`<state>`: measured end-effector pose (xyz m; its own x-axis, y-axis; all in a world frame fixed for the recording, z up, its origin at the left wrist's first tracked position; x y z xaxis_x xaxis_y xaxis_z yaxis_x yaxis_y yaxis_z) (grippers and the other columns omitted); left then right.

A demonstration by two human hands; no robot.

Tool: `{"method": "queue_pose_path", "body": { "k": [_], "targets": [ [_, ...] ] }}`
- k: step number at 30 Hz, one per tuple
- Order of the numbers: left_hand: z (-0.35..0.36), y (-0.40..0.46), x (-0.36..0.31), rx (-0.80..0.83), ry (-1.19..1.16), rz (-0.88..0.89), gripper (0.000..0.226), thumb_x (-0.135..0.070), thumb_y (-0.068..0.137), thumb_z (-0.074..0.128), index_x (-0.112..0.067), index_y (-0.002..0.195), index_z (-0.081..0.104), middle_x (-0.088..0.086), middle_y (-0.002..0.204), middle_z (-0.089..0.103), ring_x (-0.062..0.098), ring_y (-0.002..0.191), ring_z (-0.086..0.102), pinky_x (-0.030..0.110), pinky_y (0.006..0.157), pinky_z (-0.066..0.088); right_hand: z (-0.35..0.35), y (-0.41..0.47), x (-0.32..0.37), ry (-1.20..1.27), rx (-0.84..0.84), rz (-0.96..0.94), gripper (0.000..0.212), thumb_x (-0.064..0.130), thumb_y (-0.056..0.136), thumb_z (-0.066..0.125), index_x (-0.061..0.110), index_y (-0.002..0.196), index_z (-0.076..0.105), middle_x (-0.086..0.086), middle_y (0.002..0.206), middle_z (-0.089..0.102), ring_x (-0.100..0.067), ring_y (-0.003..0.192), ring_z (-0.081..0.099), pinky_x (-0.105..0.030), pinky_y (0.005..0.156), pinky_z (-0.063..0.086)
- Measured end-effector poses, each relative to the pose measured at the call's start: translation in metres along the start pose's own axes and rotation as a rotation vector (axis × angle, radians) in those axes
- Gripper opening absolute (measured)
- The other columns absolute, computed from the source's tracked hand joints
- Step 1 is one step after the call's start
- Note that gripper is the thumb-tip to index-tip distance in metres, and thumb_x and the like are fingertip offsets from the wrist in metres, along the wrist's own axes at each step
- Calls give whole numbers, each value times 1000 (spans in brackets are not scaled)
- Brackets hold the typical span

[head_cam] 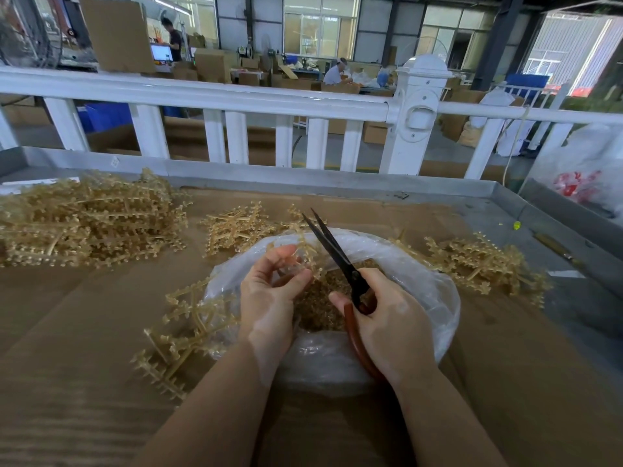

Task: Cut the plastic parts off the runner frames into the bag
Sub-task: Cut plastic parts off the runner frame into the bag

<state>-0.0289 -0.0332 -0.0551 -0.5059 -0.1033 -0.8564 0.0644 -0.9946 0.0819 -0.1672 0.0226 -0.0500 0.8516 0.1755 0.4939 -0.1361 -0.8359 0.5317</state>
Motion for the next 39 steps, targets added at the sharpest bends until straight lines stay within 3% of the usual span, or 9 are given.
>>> {"method": "queue_pose_path", "body": {
  "k": [3,5,11,15,23,26,32,39],
  "targets": [
    [-1,1,1,-16,-23,-9,38,16,80,59,-19,94,65,1,84,67,14,77,66,22,63,54,-1,0,0,28,-23,10,37,56,82,57,28,106,62,15,89,64,2,81,52,-2,69,34],
    [-1,2,1,-23,-73,-28,40,18,81,55,-18,96,64,0,80,69,9,71,67,20,58,53,-2,0,1,14,0,4,39,57,82,55,28,107,62,15,89,64,2,81,53,-1,68,34],
    [-2,1,-2,17,-160,-16,43,21,78,55,-18,96,62,-2,79,70,14,77,66,23,64,55,-2,-2,1,-49,82,-52,39,63,80,49,33,103,59,15,85,61,-1,81,53,-5,67,34],
    [-1,1,-3,31,-124,2,46,24,76,54,-18,94,62,4,85,69,18,82,65,23,66,56,2,-3,0,-97,135,-75,47,64,80,46,31,111,58,13,93,61,-6,89,54,-14,74,35],
    [-2,2,0,29,-113,10,48,25,78,52,-18,97,61,8,92,67,18,84,66,22,66,56,5,-4,-3,-151,135,-67,51,65,80,42,31,115,57,11,95,61,-10,91,53,-18,75,36],
    [-2,3,0,25,-93,21,49,24,77,54,-19,99,62,5,93,68,18,85,66,21,66,55,5,-4,-3,-163,130,-57,50,65,80,44,31,116,57,10,94,60,-11,91,53,-19,75,37],
    [-2,3,2,14,-76,40,50,24,77,54,-21,98,62,-13,76,70,15,82,59,22,70,54,6,-4,-4,-173,118,-68,47,63,80,45,31,112,58,11,89,60,-10,87,53,-19,73,36],
    [-2,3,0,41,-132,-11,48,23,76,54,-18,99,62,1,91,66,18,86,62,22,68,54,6,-3,-3,-169,98,-61,47,66,79,42,32,107,58,12,85,58,-10,83,52,-20,70,35]
  ]
}}
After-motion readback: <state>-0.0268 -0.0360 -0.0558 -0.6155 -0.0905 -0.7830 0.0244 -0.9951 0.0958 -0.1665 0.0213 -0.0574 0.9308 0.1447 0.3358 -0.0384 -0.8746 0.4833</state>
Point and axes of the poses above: each hand's wrist, its own y-axis towards the middle knuckle, its own z-axis out of the palm, x = y × z, the point moved 1 cm from there along y, towards the middle knuckle
